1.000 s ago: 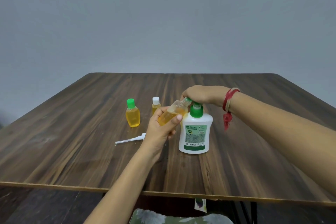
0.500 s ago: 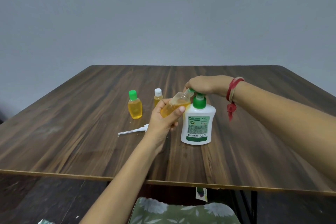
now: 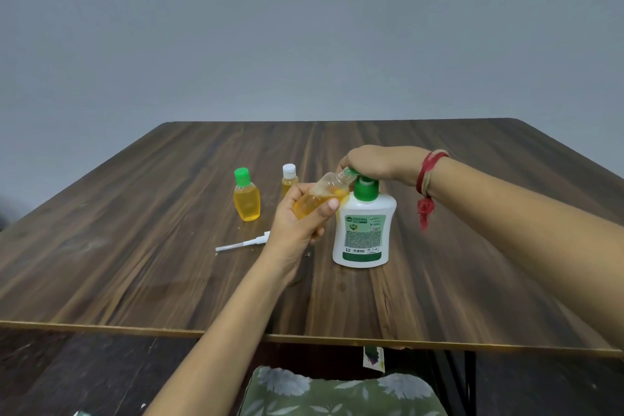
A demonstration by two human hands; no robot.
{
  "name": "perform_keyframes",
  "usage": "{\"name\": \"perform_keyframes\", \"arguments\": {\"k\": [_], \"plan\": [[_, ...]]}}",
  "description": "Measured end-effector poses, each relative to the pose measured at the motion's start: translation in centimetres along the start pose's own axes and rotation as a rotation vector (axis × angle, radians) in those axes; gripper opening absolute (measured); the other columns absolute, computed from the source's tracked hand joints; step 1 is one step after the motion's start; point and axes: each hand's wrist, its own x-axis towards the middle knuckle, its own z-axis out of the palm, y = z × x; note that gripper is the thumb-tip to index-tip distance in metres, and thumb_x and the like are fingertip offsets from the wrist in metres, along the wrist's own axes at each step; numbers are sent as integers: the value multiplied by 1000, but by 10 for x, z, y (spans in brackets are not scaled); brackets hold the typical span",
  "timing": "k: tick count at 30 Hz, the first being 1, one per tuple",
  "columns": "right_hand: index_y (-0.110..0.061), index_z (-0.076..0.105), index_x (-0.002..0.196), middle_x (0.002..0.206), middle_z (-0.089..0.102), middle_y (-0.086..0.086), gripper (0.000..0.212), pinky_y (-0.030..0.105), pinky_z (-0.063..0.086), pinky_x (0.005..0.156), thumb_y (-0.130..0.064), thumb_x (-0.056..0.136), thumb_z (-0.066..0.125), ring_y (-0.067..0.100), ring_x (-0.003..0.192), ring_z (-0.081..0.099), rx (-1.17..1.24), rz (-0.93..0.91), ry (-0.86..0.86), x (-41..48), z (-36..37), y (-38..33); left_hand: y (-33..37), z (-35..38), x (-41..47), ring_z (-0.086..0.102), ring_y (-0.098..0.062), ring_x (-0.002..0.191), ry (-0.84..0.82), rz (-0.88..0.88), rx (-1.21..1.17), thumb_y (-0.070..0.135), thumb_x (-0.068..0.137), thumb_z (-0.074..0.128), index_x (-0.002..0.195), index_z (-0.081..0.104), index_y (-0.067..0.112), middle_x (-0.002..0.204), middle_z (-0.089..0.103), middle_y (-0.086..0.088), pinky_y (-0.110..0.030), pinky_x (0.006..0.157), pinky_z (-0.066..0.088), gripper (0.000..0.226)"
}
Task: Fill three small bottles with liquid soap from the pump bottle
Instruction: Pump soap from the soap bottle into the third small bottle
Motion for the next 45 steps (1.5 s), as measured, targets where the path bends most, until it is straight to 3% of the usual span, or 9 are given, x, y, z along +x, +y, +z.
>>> {"name": "perform_keyframes", "arguments": {"k": [5, 16, 21, 26, 30, 34, 38, 42, 45], "plan": [[11, 57, 117, 100, 58, 26, 38, 26, 39, 57, -7, 94, 33, 23, 81, 46, 26, 2, 26, 1, 1, -2, 0, -1, 1, 43, -3, 46, 10, 10, 13, 43, 56, 76, 99, 56, 18, 63, 58, 13, -14, 41, 33, 54], [-6, 52, 92, 85, 48, 15, 20, 24, 36, 53, -6, 94, 33, 21, 68, 44, 24, 2, 2, -8, 0, -6, -4, 2, -1, 43, -3, 45, 11, 5, -17, 43, 56, 75, 98, 55, 20, 61, 58, 12, -15, 41, 32, 52], [13, 55, 119, 90, 46, 14, 38, 26, 35, 57, -5, 93, 33, 22, 77, 43, 30, 11, 23, -6, 2, -5, -3, 1, 1, 43, -4, 47, 1, 16, -1, 44, 57, 75, 98, 55, 21, 61, 57, 12, -15, 42, 33, 50], [7, 57, 117, 94, 45, 30, 36, 25, 33, 53, -5, 94, 32, 21, 74, 39, 48, -11, 33, -15, -2, -9, -4, 0, 3, 44, -3, 47, -6, 17, -11, 43, 59, 76, 101, 57, 21, 66, 59, 12, -15, 42, 33, 51], [3, 55, 121, 99, 52, 14, 36, 22, 34, 49, -11, 95, 33, 19, 69, 47, 47, 26, 23, -18, 2, -8, -5, -1, 2, 44, -4, 49, -7, 10, -1, 43, 58, 76, 99, 57, 21, 65, 58, 12, -16, 42, 33, 50], [0, 58, 107, 99, 62, 18, 32, 26, 44, 59, -13, 93, 33, 22, 70, 55, 83, 50, 18, -14, -2, -7, -7, 1, 0, 44, -4, 48, -1, -1, -30, 42, 60, 75, 104, 56, 20, 66, 59, 12, -15, 42, 33, 53], [-8, 59, 108, 105, 65, 17, 37, 49, 48, 89, -28, 83, 42, 29, 85, 61, 54, 91, 6, -21, 2, -10, -7, 2, 1, 43, -4, 47, 7, -2, -30, 42, 59, 75, 103, 56, 19, 66, 59, 13, -15, 42, 32, 53], [-3, 56, 113, 88, 57, 12, 31, 17, 41, 39, -11, 96, 32, 16, 63, 50, 54, 81, 23, -23, -4, -15, -6, 1, 2, 43, -4, 47, 5, -1, -34, 43, 58, 75, 103, 56, 19, 65, 58, 12, -16, 41, 32, 54], [1, 57, 118, 96, 57, 15, 36, 22, 38, 48, -11, 93, 34, 18, 64, 50, 61, 56, 26, -20, 1, -11, -7, 0, 3, 43, -4, 47, 4, -2, -28, 43, 58, 76, 103, 56, 18, 64, 58, 11, -16, 41, 31, 54]]}}
